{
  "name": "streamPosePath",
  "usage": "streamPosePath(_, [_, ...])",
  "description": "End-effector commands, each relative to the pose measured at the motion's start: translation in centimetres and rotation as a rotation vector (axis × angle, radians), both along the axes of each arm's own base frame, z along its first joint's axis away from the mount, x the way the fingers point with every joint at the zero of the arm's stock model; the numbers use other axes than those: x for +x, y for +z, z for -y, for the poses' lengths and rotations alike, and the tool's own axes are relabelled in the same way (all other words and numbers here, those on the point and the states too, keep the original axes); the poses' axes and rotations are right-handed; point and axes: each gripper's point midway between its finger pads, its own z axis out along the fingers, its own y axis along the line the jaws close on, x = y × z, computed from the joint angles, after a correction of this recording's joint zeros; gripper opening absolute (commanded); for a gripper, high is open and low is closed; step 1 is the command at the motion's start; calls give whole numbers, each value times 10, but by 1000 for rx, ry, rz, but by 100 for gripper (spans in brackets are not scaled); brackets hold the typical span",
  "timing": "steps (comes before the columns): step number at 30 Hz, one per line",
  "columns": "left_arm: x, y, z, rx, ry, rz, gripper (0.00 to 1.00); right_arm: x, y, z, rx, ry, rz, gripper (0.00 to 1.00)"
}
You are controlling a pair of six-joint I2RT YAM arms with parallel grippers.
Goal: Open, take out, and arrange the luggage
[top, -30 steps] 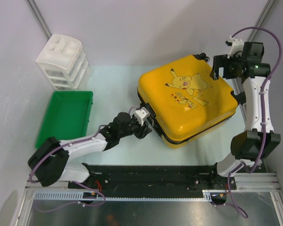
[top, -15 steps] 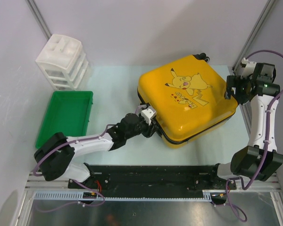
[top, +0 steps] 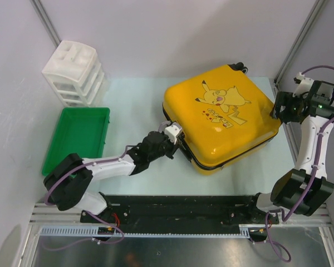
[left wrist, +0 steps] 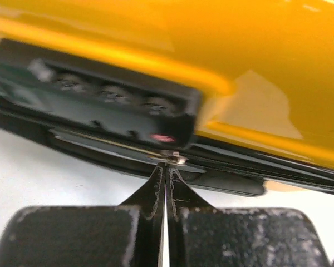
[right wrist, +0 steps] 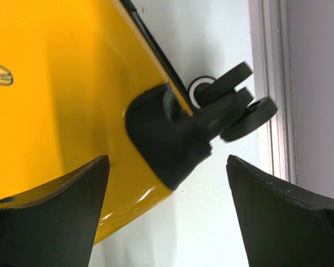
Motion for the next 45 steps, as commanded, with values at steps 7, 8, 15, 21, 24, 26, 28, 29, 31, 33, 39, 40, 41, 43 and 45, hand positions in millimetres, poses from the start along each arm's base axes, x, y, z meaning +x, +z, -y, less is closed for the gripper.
streamPosePath(7, [30,23,-44,-6,47,126,0,-6,-57,35,-39,-30,-175,88])
streamPosePath(8, [28,26,-48,-10,44,134,0,-5,-58,35,-43,-24,-177,88])
streamPosePath(15, [-10,32,-35,-68,-100,124,34,-2,-59,37,-48,-25,-171,88])
streamPosePath(21, [-9,36,-14,-75,-86,147,36,-1,-59,34,-33,-21,-167,87])
streamPosePath(24, [-2,36,-4,-77,-74,155,36,-1,-59,35,-37,-20,-168,87])
streamPosePath(26, [1,33,2,-72,-75,155,36,-2,-59,35,-41,-19,-167,87])
streamPosePath(28, [6,32,4,-67,-58,166,37,-2,-59,36,-42,-18,-169,88])
streamPosePath(29, [9,32,7,-67,-51,165,36,-1,-59,36,-42,-16,-167,87])
streamPosePath(31, [14,35,8,-74,-31,176,36,-1,-60,36,-43,-17,-169,87])
streamPosePath(33, [18,37,10,-83,-21,187,34,-1,-61,36,-42,-18,-173,88])
streamPosePath(39, [21,39,14,-99,-12,200,31,0,-63,37,-38,-19,-175,87])
streamPosePath(40, [20,38,14,-100,-15,200,31,0,-63,37,-36,-19,-175,87])
streamPosePath(41, [20,37,15,-99,-13,200,29,0,-64,37,-35,-19,-177,87])
streamPosePath(43, [20,39,15,-109,-14,208,20,1,-64,38,-36,-19,-175,87])
streamPosePath(45, [15,42,17,-119,-39,207,3,1,-64,38,-36,-20,-175,87])
